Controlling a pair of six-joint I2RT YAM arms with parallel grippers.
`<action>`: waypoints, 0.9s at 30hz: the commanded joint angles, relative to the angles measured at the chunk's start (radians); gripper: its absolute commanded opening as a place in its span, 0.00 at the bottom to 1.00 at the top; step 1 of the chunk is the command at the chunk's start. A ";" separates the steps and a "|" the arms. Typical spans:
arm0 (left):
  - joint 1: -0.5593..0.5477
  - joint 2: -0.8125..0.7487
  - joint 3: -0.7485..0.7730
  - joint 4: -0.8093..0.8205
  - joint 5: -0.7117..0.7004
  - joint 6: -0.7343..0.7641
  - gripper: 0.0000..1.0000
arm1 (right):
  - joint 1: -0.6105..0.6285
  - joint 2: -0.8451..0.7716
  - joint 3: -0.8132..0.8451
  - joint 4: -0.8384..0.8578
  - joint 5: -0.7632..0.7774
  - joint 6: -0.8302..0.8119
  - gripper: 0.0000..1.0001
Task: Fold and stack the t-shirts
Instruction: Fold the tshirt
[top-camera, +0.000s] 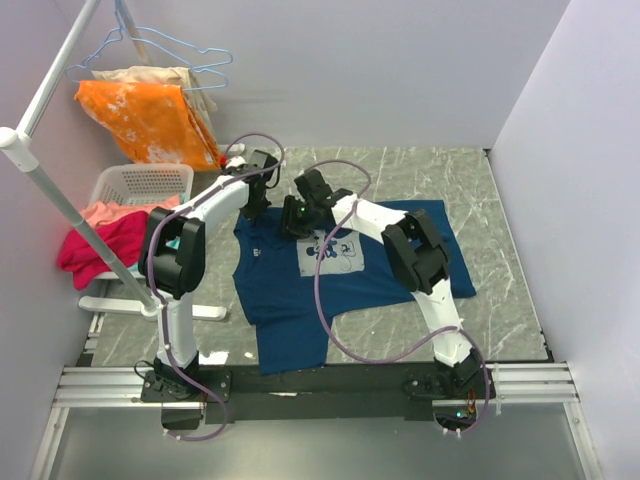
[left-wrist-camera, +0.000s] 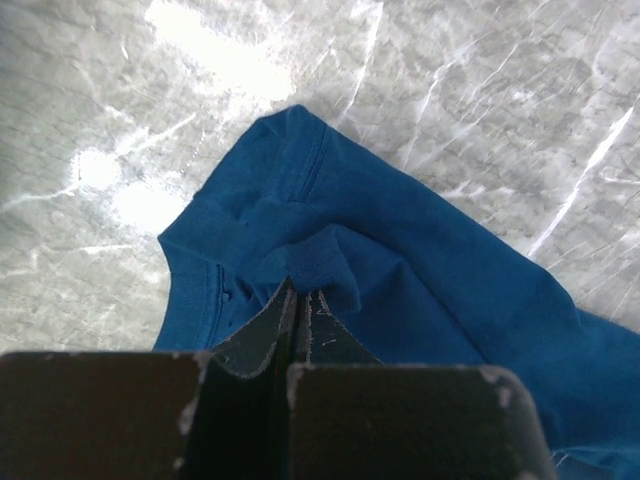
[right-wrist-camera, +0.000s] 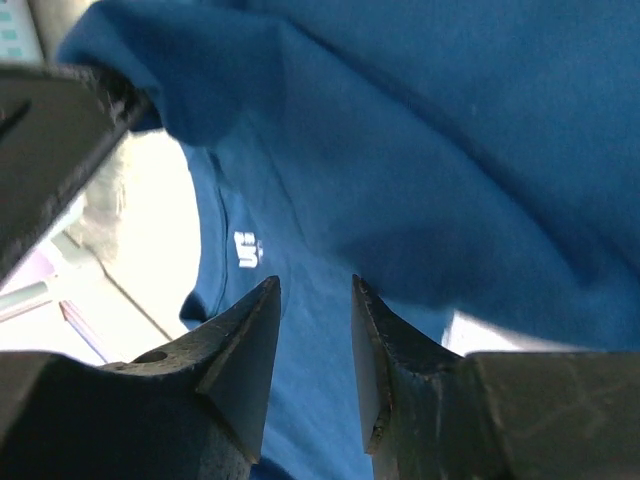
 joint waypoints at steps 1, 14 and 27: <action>0.010 -0.024 -0.023 0.024 0.042 -0.022 0.01 | 0.015 0.046 0.062 -0.033 0.019 -0.011 0.41; 0.030 -0.028 -0.049 0.036 0.055 -0.015 0.01 | 0.037 0.062 0.076 -0.071 0.038 -0.022 0.38; 0.048 -0.051 -0.098 0.050 0.068 -0.023 0.01 | 0.043 0.120 0.188 -0.243 0.136 -0.067 0.31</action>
